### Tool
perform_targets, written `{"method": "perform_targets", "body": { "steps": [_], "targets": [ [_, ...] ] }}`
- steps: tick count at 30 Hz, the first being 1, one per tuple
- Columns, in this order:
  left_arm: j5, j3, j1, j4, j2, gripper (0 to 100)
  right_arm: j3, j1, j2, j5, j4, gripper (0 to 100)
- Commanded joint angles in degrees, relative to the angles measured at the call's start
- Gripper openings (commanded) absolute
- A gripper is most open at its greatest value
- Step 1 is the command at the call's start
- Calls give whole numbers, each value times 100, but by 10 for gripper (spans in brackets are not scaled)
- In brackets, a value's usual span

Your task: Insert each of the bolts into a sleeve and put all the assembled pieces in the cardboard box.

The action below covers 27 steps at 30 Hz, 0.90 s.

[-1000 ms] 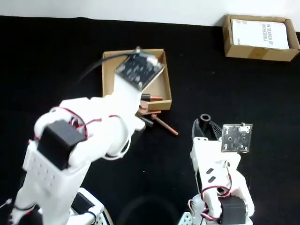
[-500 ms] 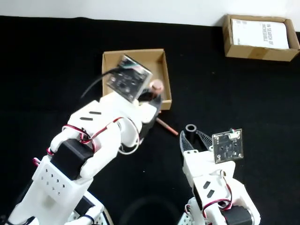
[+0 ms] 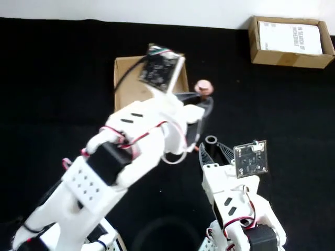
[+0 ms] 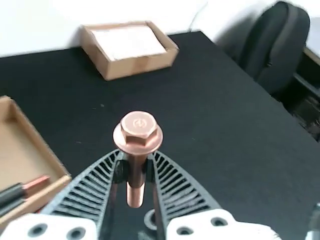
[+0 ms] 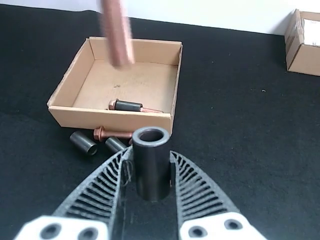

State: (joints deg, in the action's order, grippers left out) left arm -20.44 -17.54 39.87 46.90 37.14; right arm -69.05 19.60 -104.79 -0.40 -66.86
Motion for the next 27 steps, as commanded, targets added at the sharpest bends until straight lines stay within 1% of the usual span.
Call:
{"method": "perform_targets", "body": {
  "steps": [1, 6, 18, 22, 25, 27],
  "targets": [
    [-35, 453, 224, 62, -242, 8, 22, 22, -31, -26, 145, 8],
    [-35, 374, 391, 132, -426, 8, 22, 22, -31, -26, 145, 8],
    [-44, -409, 576, 123, -409, 8, 48, -4, -31, -26, 136, 8],
    [-105, -804, 664, 123, -409, 8, 66, -470, -31, -26, 136, 8],
    [-519, -1103, 637, 123, -347, 8, 48, -716, -31, -26, 136, 8],
    [-615, -1279, 629, 123, -180, 8, 57, -734, -31, -26, 136, 8]
  ]
}}
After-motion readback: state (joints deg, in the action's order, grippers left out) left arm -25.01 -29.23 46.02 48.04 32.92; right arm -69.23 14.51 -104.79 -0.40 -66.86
